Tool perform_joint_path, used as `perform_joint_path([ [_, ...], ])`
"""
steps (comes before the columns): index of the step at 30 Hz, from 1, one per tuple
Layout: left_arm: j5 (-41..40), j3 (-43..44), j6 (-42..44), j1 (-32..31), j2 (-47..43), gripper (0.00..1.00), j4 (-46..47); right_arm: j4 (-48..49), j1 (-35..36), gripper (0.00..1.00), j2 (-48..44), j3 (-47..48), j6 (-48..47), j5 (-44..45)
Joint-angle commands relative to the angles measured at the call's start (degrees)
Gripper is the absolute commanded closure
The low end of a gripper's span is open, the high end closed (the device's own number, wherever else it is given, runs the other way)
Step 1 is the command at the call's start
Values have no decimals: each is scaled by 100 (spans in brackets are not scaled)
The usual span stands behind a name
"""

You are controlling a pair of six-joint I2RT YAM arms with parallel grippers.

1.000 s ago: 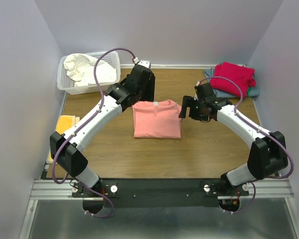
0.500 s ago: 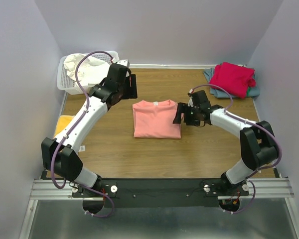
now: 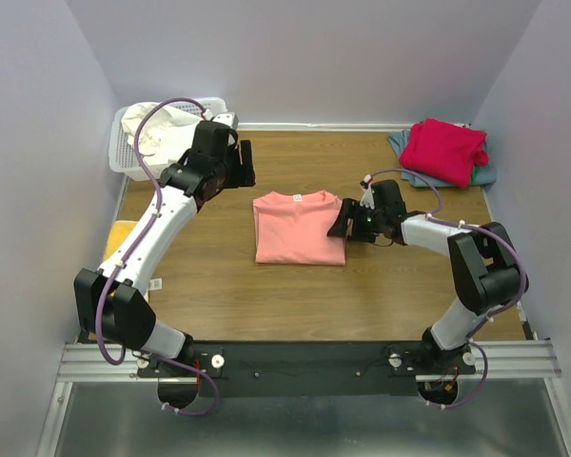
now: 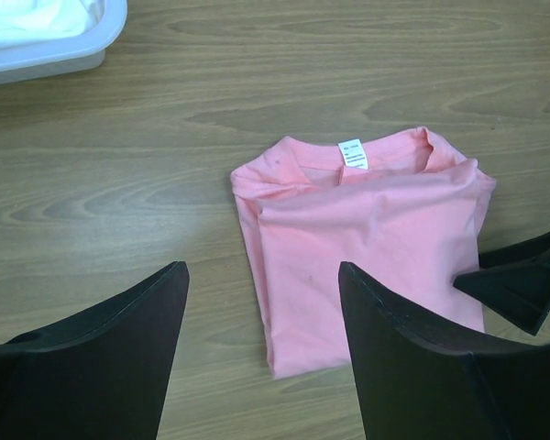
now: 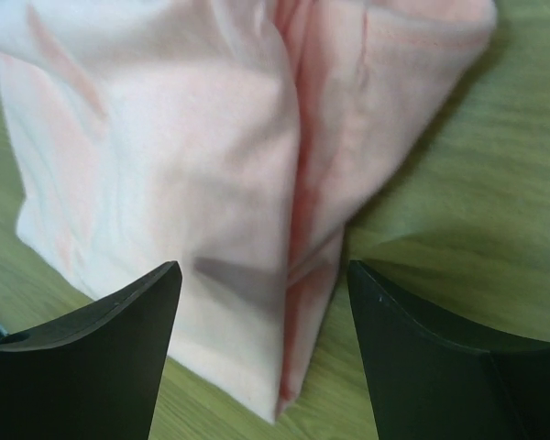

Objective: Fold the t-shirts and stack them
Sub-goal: Neatly place the folded tshirt to the corner

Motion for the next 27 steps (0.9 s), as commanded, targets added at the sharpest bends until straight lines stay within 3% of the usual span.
perform_joint_path([
  [1,147,-55,130,106,-271,24,43,841,-120,19,570,-344,136,-633],
  [7,138,-73,139,177,-332,24,-19,1149,-129,28,1193,-204,197,-1047],
  [15,112,-117,122,229,-394,24,-45,1140,-129,35,1335,-134,145,-1082],
  [24,77,-55,201,265,-412,24,-124,1096,-129,56,1783,253,101,-1301],
  [27,68,-64,218,273,-412,24,-133,1044,-129,81,1967,411,101,-1442],
])
